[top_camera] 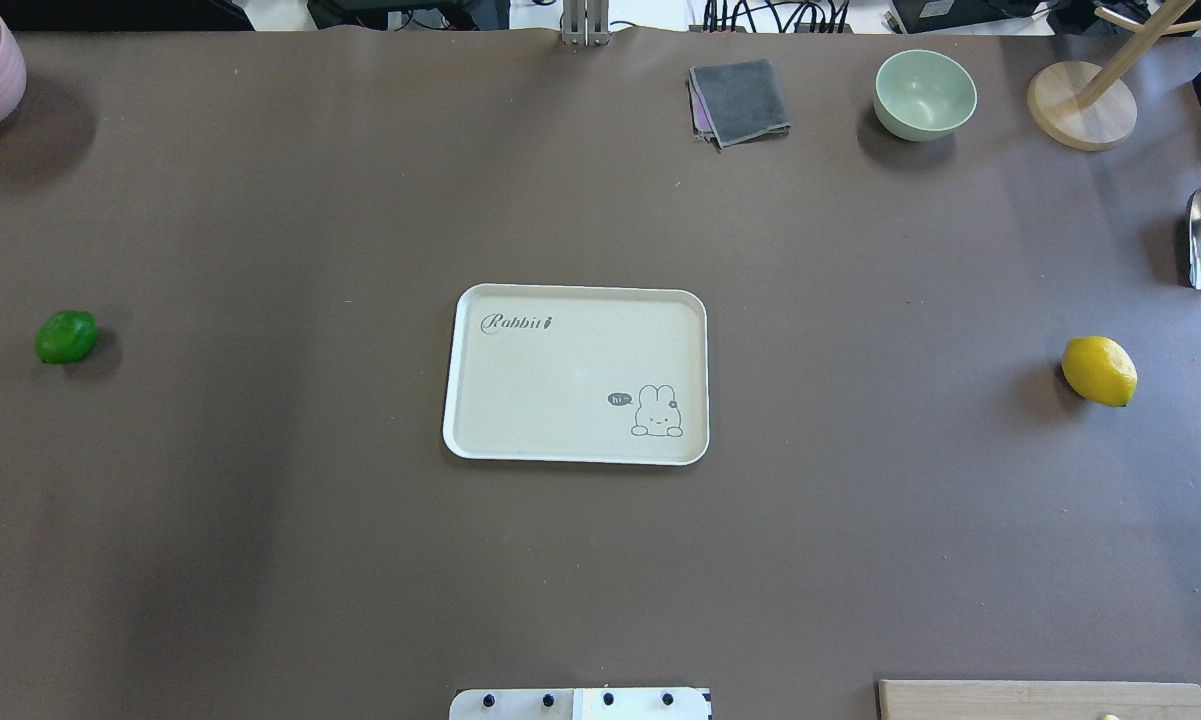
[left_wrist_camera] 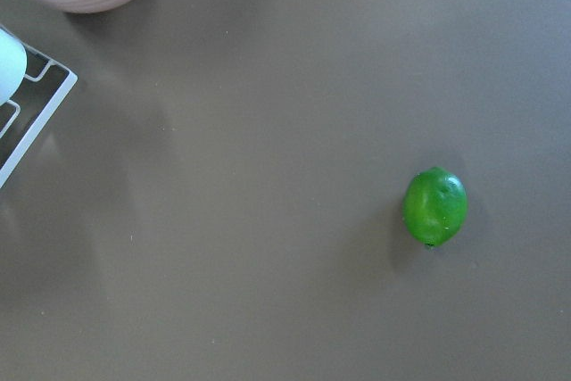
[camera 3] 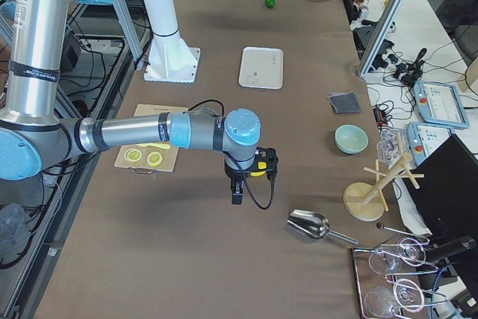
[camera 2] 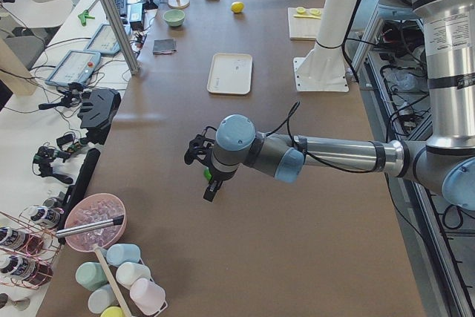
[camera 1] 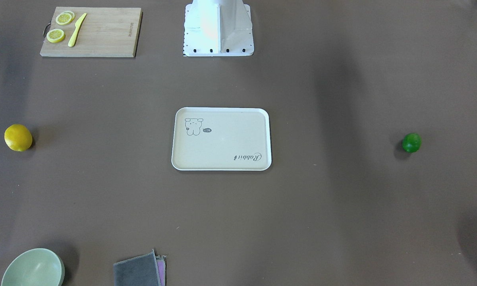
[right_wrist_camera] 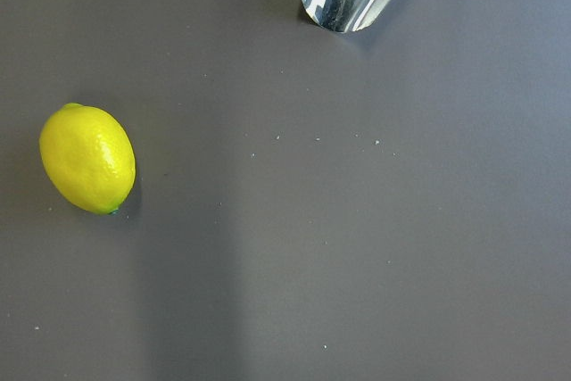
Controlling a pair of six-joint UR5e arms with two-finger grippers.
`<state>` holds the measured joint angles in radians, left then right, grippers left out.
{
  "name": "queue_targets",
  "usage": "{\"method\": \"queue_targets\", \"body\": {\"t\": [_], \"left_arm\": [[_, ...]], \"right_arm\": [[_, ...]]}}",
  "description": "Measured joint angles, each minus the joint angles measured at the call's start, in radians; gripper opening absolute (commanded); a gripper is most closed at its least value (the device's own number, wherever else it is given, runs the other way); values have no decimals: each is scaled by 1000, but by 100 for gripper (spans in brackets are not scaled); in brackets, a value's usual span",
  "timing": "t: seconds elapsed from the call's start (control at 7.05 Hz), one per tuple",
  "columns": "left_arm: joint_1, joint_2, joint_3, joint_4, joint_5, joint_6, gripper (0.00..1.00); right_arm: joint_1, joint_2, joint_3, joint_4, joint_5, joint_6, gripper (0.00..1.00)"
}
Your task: Place all lemons on tray
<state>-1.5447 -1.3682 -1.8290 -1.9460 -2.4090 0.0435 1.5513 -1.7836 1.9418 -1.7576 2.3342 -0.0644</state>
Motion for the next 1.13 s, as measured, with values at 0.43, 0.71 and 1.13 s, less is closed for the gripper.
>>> {"method": "queue_targets", "body": {"t": [0.43,0.71,1.13], "left_arm": [[-1,-25,17,-151,0,-8,99],[-1,-84,59,-210,-22,-18,99],[8,-126,84,-261,-53,-55,99]], "right_arm": [[41,0,60,45,0,9,100],[89,-17,61,159,4,10,100],[120,-21,68,224,6,7,100]]}}
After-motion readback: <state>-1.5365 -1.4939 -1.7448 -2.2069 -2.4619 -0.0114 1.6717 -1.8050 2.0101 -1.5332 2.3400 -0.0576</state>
